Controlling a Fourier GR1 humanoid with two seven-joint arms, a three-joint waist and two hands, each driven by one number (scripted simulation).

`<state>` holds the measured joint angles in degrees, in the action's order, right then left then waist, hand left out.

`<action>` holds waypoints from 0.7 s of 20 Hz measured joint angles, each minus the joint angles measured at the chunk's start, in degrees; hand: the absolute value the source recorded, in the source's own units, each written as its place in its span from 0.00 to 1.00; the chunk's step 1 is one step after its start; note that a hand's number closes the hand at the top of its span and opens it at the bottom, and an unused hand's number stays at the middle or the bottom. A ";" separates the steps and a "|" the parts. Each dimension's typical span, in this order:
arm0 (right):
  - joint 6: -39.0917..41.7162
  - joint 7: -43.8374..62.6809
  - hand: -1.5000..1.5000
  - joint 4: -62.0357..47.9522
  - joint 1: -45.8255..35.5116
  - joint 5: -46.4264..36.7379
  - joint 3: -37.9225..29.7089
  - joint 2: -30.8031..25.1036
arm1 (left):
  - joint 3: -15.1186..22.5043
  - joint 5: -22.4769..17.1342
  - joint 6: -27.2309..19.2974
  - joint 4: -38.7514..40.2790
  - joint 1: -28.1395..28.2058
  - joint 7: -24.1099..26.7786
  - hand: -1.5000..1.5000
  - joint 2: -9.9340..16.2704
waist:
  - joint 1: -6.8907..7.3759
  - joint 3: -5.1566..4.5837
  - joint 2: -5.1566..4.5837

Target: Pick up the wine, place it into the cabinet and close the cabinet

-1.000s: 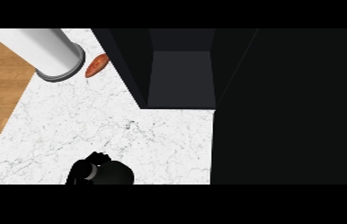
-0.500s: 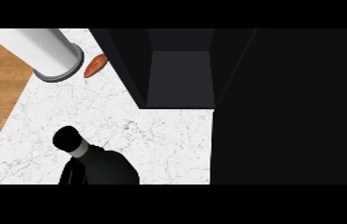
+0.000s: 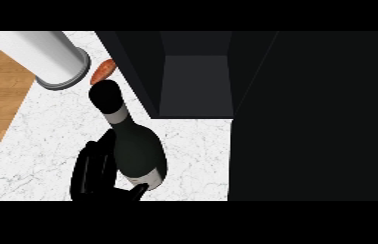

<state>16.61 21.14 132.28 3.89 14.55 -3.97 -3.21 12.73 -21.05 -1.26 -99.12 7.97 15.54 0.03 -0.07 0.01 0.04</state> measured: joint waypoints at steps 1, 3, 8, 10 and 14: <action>0.04 0.45 0.00 0.32 0.08 0.52 -0.32 -0.25 | 0.80 -0.01 -1.84 -0.20 -1.33 -0.99 1.00 0.00 | -0.03 0.00 0.00; 0.58 -0.97 0.00 -0.51 0.80 0.34 -0.36 0.13 | 1.08 -0.06 -3.97 -0.95 -3.38 -2.43 1.00 -0.01 | -0.04 -0.01 0.01; -0.05 -0.42 0.00 -1.26 -0.91 -1.05 0.71 0.27 | 3.09 1.13 -11.94 2.45 -12.99 -4.24 1.00 -0.02 | -0.16 0.01 -0.04; -0.14 -0.33 0.00 -0.53 -0.20 -1.55 1.37 0.59 | 3.15 1.23 -13.87 6.43 -16.87 -2.63 1.00 -0.02 | -0.28 -0.01 -0.05; 0.05 -0.68 0.00 -2.03 -1.30 -0.37 -0.37 -0.17 | 5.64 3.09 -18.98 10.92 -21.88 -2.14 1.00 -0.02 | -0.30 -0.02 -0.05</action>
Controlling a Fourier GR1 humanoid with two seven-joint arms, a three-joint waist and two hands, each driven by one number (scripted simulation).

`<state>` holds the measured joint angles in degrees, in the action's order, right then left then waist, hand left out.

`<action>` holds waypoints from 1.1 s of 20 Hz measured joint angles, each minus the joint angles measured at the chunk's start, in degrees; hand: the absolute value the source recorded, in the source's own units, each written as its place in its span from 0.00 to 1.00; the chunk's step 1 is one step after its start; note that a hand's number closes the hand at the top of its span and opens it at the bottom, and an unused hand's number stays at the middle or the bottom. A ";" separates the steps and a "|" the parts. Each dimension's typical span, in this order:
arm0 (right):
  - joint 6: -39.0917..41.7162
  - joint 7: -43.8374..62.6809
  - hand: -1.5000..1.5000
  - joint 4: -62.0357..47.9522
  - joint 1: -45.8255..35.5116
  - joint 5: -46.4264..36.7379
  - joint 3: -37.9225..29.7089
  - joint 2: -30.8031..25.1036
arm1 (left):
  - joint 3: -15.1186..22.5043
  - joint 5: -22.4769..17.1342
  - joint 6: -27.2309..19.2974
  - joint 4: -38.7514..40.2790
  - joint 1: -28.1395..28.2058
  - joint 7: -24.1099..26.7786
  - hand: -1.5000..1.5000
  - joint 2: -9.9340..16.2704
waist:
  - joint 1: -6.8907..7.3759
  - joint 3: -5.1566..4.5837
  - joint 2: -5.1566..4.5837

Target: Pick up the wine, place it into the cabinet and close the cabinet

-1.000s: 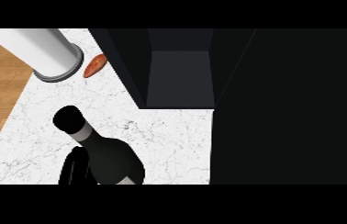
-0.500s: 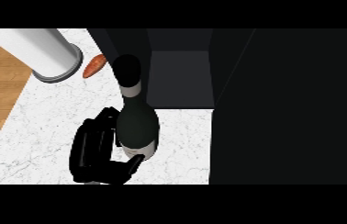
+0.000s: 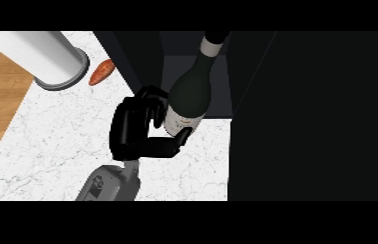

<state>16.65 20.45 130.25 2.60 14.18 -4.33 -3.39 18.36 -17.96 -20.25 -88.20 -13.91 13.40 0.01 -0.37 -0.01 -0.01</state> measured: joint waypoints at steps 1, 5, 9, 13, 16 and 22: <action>0.34 -0.63 0.00 0.20 0.79 -0.16 -0.06 0.07 | 0.17 0.47 -0.65 1.18 -1.14 -0.07 1.00 0.00 | -0.02 0.01 -0.01; 1.54 -2.19 0.00 0.25 2.42 0.43 -0.64 -0.01 | 1.60 1.65 -3.67 5.64 -5.31 -0.89 1.00 0.00 | -0.09 0.01 0.00; 1.97 -1.70 0.00 0.51 2.38 1.57 -1.48 -0.66 | 3.78 -0.61 -6.88 12.56 -10.08 1.71 1.00 0.00 | -0.23 0.01 -0.02; 1.24 -1.50 0.00 0.86 2.01 0.29 -0.39 0.09 | 5.78 -4.00 -9.02 16.55 -11.34 4.30 1.00 -0.01 | -0.15 0.01 -0.03; 1.77 -1.54 0.00 0.52 2.01 1.06 -1.23 -0.50 | 6.62 -6.36 -9.63 20.45 -11.92 7.37 1.00 0.00 | -0.21 -0.01 -0.05; 1.76 -1.73 0.00 0.45 1.91 1.02 -1.35 -0.37 | 7.80 -11.45 -9.69 28.16 -13.45 13.29 1.00 -0.01 | -0.26 -0.01 -0.05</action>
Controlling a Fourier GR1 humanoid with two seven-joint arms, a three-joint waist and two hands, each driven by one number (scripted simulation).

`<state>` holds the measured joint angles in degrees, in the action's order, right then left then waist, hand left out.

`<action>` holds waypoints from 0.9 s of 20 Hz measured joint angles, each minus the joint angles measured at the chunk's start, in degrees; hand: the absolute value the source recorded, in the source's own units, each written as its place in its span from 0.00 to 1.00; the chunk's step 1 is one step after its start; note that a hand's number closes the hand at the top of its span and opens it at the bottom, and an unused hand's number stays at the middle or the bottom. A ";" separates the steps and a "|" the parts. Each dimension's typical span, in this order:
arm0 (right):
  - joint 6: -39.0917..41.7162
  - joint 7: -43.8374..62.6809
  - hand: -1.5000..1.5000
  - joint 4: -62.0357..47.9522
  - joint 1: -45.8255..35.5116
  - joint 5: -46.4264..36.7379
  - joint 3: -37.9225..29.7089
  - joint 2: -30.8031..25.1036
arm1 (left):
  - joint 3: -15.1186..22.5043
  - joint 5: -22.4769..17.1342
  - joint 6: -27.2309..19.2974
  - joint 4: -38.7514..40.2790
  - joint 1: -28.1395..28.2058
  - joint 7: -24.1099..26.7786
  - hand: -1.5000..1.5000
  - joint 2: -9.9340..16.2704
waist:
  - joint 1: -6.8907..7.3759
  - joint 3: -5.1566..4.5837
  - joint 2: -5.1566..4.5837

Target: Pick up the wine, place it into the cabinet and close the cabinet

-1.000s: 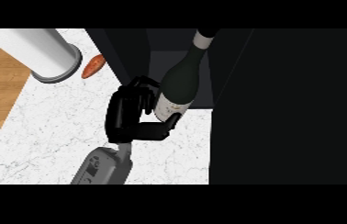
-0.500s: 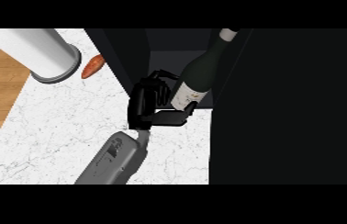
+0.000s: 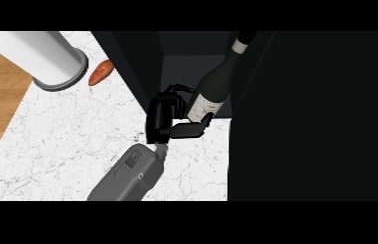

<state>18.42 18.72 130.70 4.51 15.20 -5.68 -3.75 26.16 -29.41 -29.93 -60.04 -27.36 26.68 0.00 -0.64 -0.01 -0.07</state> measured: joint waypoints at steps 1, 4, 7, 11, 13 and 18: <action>-0.37 0.11 0.00 -0.21 -0.38 -0.88 0.90 0.42 | 0.21 -0.50 -0.03 0.50 0.25 0.58 1.00 0.00 | 0.06 0.00 0.00; 0.04 0.85 0.00 0.20 -0.08 0.84 -0.28 -0.33 | 0.60 -2.75 0.71 3.96 0.04 3.36 1.00 0.00 | 0.02 0.00 -0.01; -0.40 1.26 0.00 -0.25 -1.22 0.67 -0.10 -0.33 | 0.42 -5.29 2.53 7.22 -0.08 5.98 1.00 0.00 | 0.02 0.00 -0.03; -0.43 1.64 0.00 0.46 -0.37 0.32 1.01 0.21 | 0.48 -10.77 4.08 11.28 -2.48 9.37 1.00 0.01 | -0.26 -0.02 -0.08; -0.78 1.87 0.00 0.67 -0.78 0.59 0.66 0.17 | -0.77 -12.70 6.33 13.61 -4.23 9.64 1.00 0.00 | -0.26 -0.02 -0.08; -1.05 1.89 0.00 -0.62 -1.79 0.76 0.24 0.02 | -0.69 -16.36 10.75 19.78 -6.77 12.89 1.00 0.00 | -0.31 -0.02 -0.11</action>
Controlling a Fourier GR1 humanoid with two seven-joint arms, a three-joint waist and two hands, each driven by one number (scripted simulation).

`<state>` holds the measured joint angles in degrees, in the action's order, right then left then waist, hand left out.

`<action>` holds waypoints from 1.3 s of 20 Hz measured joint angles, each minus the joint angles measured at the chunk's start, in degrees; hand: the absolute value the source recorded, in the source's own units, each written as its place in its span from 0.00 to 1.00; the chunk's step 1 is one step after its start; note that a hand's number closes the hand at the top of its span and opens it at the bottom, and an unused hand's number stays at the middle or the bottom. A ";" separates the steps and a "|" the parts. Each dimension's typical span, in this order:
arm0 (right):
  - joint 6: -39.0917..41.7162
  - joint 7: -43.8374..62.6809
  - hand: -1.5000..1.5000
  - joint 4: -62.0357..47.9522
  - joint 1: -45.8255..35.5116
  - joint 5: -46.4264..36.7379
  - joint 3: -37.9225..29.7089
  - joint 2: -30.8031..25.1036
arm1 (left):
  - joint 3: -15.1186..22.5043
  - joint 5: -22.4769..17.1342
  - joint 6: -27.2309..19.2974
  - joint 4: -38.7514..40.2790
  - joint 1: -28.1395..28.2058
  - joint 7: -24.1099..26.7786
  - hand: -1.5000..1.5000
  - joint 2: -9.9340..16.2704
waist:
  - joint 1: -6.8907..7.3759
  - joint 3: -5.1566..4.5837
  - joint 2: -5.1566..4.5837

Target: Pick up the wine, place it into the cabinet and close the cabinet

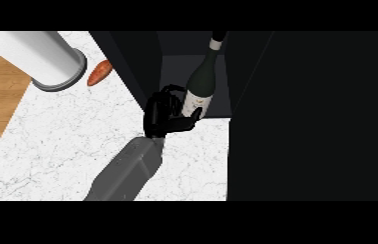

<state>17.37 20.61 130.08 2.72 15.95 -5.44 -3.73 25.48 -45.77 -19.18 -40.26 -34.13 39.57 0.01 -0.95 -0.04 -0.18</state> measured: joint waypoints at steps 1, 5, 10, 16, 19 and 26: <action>-0.21 0.30 0.00 -0.53 -0.78 0.27 -0.40 -0.29 | -0.57 0.48 0.35 -0.17 -0.41 -0.91 1.00 0.15 | 0.15 0.01 0.03; 0.54 -2.07 0.00 -1.89 0.24 -0.57 0.17 0.53 | 0.33 -1.69 0.70 2.39 -2.71 -0.68 1.00 0.07 | -0.02 0.01 0.01; 0.58 -1.36 0.00 -1.90 -0.29 -0.13 0.32 0.12 | 1.32 -6.17 1.73 7.23 -7.15 0.47 1.00 0.02 | -0.40 0.01 -0.08; 1.33 -2.40 0.00 -2.92 -0.15 0.08 0.08 -0.04 | 0.67 -9.44 3.59 12.26 -11.81 0.68 1.00 0.01 | -0.60 0.00 -0.17; 1.08 -2.68 0.00 -3.48 -0.80 -0.76 0.77 0.32 | 0.23 -10.80 3.91 15.66 -14.37 0.72 1.00 0.02 | -0.89 -0.01 -0.33; 2.53 -4.30 0.00 -3.85 0.37 -0.21 0.19 -0.19 | -0.39 -11.65 3.79 22.32 -18.69 -0.31 1.00 -0.01 | -1.27 -0.01 -0.45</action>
<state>19.90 16.31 126.22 3.09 15.74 -5.25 -3.92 25.08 -57.42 -15.39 -17.94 -52.82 39.26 0.00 -2.21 -0.05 -0.63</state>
